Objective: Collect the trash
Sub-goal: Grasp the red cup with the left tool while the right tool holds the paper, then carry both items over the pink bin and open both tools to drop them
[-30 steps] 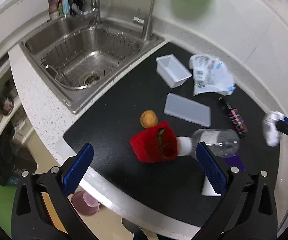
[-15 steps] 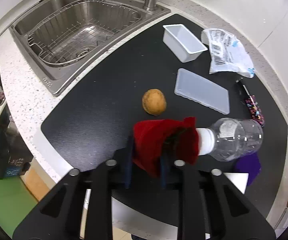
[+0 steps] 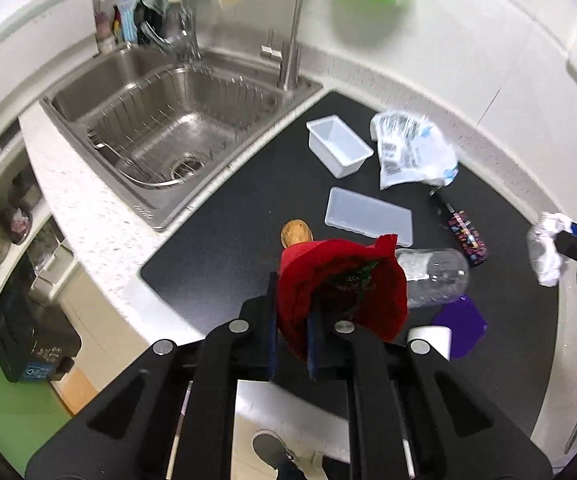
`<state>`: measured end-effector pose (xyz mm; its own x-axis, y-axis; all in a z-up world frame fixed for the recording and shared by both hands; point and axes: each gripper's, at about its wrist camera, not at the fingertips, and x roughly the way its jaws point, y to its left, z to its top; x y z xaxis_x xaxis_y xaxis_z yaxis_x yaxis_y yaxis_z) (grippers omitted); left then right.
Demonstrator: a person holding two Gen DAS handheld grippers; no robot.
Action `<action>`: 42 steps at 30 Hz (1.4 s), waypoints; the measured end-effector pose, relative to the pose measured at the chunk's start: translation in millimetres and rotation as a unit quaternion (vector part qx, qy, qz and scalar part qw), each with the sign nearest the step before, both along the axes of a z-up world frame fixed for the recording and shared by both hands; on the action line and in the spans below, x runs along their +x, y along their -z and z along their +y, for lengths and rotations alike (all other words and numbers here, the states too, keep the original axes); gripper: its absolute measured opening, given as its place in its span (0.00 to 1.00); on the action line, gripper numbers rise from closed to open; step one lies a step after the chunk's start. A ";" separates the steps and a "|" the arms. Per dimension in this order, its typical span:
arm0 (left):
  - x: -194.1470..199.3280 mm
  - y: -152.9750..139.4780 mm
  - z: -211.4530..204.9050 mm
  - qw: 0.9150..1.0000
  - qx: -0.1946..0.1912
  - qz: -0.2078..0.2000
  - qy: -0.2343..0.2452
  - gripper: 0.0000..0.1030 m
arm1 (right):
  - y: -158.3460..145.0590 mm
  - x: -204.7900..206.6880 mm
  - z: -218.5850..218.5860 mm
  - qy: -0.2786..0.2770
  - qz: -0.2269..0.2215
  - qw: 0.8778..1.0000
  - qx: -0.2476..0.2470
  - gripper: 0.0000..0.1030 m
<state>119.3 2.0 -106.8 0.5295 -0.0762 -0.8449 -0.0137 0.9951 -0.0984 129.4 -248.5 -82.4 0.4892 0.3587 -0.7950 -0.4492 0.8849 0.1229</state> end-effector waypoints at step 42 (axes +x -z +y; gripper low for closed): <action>-292.4 397.5 316.8 0.931 -0.097 0.146 -0.321 0.10 | 384.5 -154.3 465.3 -0.384 0.181 0.904 -0.055 0.27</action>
